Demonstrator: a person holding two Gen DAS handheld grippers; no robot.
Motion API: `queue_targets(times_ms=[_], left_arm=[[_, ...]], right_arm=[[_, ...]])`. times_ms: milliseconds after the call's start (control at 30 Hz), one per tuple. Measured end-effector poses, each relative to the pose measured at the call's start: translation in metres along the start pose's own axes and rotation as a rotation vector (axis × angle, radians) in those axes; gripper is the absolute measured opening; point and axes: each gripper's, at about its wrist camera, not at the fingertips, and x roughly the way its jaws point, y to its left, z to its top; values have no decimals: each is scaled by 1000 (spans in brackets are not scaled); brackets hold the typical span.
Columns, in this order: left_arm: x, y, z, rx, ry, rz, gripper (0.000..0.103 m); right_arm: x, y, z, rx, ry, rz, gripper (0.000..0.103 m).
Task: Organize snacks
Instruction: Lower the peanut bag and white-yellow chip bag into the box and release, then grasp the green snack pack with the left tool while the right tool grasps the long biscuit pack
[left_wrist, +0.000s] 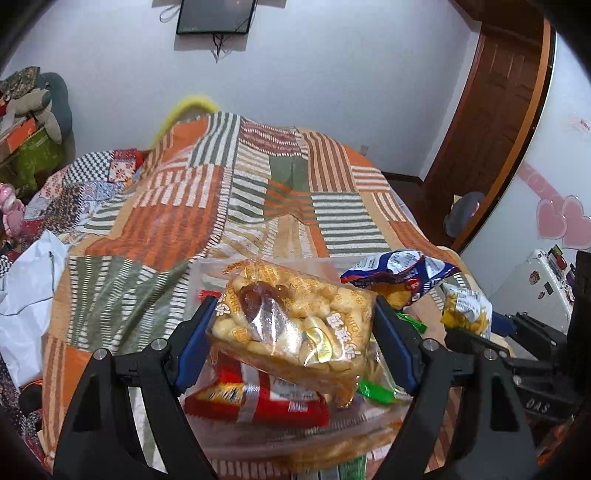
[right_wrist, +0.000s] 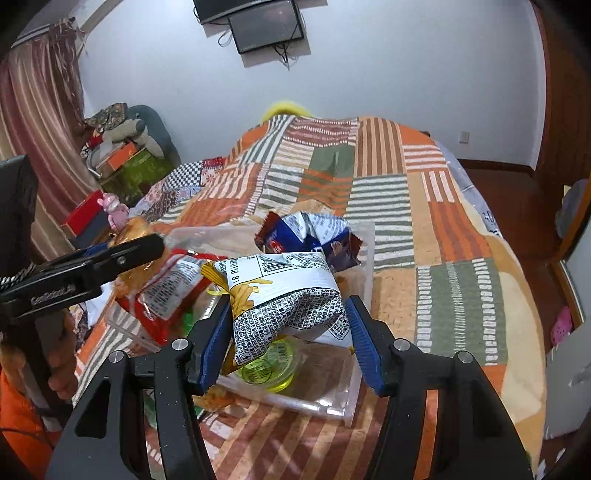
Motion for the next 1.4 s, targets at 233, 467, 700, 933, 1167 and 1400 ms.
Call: queue_targets(times_ms=[233, 467, 700, 933, 1167, 1400], left_arm=[[30, -3, 3, 20, 49, -2, 81], [38, 2, 2, -6, 73, -3, 82], [15, -1, 1, 8, 43, -12, 83], [-21, -7, -5, 35, 12, -5, 83], [-52, -11, -25, 70, 5, 9, 88], [-59, -16, -48, 96, 58, 19, 89]], right_arm=[[8, 1, -2, -18, 17, 2, 57], [14, 9, -2, -58, 22, -26, 60], [10, 9, 0, -49, 32, -28, 71], [-12, 11, 1, -47, 1, -33, 77], [-34, 13, -4, -61, -26, -42, 79], [-48, 15, -15, -65, -26, -30, 79]])
